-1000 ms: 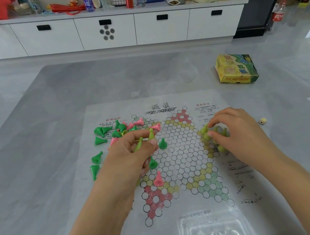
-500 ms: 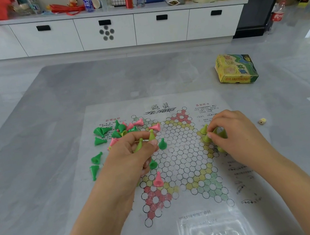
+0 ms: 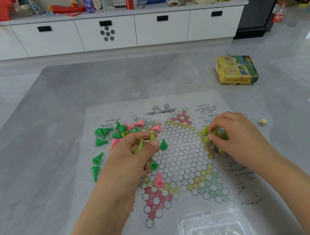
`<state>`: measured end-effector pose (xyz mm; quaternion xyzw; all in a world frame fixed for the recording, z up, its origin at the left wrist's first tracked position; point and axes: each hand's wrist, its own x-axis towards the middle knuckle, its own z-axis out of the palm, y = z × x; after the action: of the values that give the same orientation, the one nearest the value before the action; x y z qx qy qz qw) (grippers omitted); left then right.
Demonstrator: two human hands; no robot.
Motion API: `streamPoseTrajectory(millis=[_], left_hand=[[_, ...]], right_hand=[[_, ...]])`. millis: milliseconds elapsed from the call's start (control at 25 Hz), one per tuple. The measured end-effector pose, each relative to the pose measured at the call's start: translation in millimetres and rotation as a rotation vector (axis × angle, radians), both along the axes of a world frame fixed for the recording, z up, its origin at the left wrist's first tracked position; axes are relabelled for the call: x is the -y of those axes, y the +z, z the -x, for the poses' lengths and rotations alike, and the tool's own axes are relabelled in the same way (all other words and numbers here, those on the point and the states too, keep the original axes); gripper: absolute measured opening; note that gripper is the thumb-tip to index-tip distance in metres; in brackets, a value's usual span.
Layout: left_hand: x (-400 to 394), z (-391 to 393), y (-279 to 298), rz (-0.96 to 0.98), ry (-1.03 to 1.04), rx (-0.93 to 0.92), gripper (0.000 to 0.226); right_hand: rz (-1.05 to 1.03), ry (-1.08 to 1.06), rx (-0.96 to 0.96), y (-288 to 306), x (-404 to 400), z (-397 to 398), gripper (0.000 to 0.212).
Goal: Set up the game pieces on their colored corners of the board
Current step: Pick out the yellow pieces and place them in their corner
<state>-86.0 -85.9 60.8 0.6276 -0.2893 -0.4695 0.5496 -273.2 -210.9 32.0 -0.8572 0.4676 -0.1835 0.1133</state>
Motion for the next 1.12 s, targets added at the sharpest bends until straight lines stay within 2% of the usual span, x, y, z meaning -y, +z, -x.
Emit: streamPoseTrajectory(millis=[120, 280, 440, 640, 800, 920, 1000, 1120], left_hand=[[0.4, 2.0, -0.2, 0.004, -0.005, 0.007, 0.011], [1.4, 9.9, -2.8, -0.024, -0.021, 0.084, 0.012], [2.5, 17.3, -4.9, -0.045, -0.071, 0.182, 0.011], [2.8, 20.2, -4.5, -0.049, -0.096, 0.249, 0.01], [3.3, 23.3, -4.1, -0.063, -0.115, 0.289, 0.009], [5.7, 22.9, -3.9, -0.098, -0.061, 0.238, 0.012], [8.5, 21.5, -0.8, -0.108, 0.013, 0.094, 0.024], [10.7, 21.0, 3.9, -0.101, 0.058, -0.027, 0.033]], right_hand=[[0.001, -0.009, 0.013, 2.7, -1.2, 0.1, 0.008], [0.042, 0.046, 0.128, 15.7, -14.0, -12.0, 0.009], [-0.14, 0.269, 0.297, 29.0, -39.5, -33.5, 0.02], [-0.197, 0.264, 0.358, 32.8, -43.1, -34.6, 0.007], [-0.276, 0.265, 0.382, 34.4, -43.3, -33.0, 0.007], [-0.373, 0.126, 0.485, 39.2, -30.7, -18.7, 0.01], [-0.363, -0.002, 0.497, 38.3, -18.1, -3.5, 0.012], [-0.242, -0.08, 0.269, 29.8, -8.8, 10.8, 0.012]])
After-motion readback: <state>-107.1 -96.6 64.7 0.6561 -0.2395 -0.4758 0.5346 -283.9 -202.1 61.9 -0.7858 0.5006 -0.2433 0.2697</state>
